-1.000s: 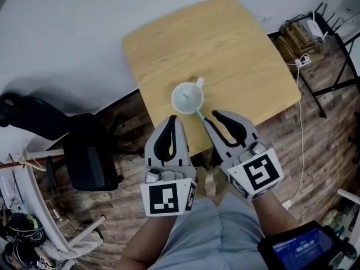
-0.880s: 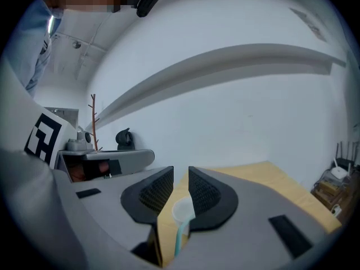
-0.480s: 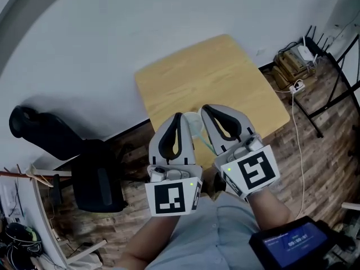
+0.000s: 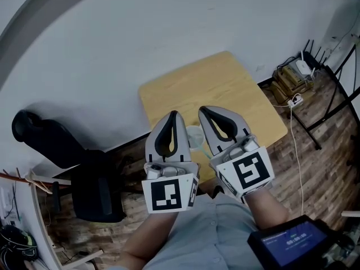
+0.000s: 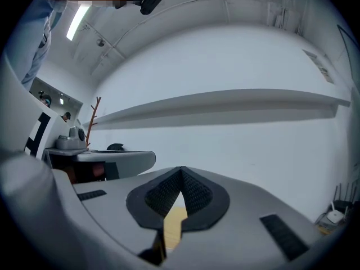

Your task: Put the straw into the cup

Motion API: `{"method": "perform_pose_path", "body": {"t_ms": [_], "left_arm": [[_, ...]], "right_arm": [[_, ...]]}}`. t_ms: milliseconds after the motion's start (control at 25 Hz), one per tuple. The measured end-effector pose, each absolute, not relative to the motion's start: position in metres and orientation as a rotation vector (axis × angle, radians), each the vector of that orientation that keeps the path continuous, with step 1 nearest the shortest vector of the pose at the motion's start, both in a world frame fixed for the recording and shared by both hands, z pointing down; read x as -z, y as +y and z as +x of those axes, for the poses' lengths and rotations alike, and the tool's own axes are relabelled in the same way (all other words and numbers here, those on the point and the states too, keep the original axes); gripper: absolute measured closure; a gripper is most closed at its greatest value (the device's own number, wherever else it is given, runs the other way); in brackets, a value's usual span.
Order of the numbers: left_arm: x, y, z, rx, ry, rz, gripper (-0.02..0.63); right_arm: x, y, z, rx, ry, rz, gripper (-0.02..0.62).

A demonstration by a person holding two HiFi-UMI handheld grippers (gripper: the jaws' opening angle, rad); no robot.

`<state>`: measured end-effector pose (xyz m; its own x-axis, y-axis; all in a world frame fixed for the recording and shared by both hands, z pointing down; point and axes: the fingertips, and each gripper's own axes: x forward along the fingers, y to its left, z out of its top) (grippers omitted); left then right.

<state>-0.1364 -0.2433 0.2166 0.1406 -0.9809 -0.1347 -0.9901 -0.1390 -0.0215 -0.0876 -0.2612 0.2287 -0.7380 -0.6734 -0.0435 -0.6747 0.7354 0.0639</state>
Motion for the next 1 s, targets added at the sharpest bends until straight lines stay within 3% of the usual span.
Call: {"method": "perform_pose_path", "body": {"t_ms": [1000], "left_arm": [[-0.2188, -0.2464, -0.1374, -0.149, 1.975, -2.297, 0.609]], "right_arm": [[-0.2278, -0.2657, -0.0883, -0.118, 2.892, -1.121, 0.597]]}}
